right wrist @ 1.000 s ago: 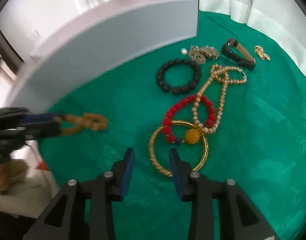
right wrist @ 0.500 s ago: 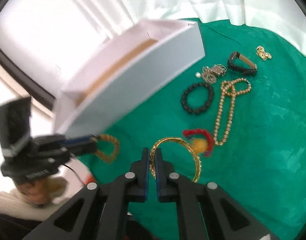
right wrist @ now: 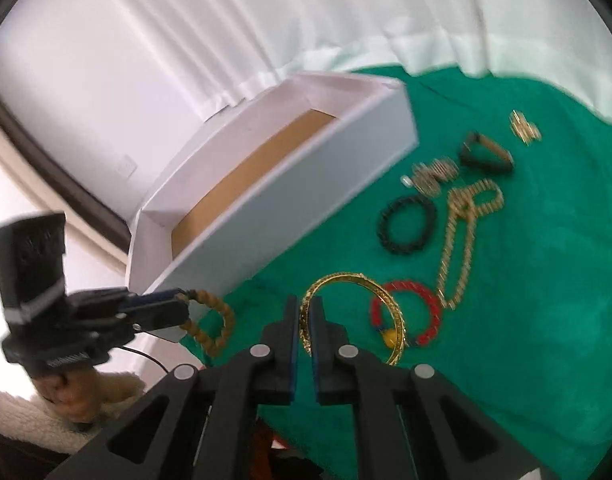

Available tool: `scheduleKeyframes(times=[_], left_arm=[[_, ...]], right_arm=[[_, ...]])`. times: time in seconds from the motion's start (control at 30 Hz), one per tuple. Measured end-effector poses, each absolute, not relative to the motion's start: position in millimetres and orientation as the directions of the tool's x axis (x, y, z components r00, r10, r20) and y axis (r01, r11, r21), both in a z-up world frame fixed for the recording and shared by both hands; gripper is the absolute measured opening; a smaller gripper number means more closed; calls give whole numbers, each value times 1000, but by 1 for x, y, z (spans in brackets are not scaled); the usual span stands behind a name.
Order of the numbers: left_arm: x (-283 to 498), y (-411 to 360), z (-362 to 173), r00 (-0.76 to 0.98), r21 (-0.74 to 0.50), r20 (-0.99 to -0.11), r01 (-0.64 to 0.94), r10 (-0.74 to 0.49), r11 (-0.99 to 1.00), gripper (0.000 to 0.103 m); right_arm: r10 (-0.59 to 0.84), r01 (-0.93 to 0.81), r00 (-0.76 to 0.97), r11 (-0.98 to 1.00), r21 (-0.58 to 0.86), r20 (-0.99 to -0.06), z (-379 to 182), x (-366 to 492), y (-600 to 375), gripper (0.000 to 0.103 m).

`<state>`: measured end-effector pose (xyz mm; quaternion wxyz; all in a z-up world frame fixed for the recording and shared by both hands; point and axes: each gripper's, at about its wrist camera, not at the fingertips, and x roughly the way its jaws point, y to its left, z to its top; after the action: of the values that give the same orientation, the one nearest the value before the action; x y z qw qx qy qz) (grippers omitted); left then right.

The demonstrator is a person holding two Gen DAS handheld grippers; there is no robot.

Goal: Organize jewelry
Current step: 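Carry both bracelets into the white tray and open both grippers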

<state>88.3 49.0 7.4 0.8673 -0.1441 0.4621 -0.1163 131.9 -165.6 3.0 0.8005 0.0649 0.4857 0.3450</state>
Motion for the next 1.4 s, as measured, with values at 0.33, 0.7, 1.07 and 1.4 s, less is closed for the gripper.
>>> scheduleKeyframes(times=[0.33,0.7,1.07,1.4], left_arm=[[72,163,61,670,-211,-742,-227,-5,951,12],[114,245,-15,548,-169,-833,-391,81,905,11],[118,263,-37,529,-106,-832,-447,167,888,64],[90,206,5,681,-96,-700,-387,214,917,95]], right_arm=[[695,-739,240,584,337,-678,72,142,-22,5],[537,-810,233,569,144,-811,7,173,120,5],[518,-758,247,630,169,-819,-13,198,138,46],[514,-704,427,705,83,-744,40,169,68,75]])
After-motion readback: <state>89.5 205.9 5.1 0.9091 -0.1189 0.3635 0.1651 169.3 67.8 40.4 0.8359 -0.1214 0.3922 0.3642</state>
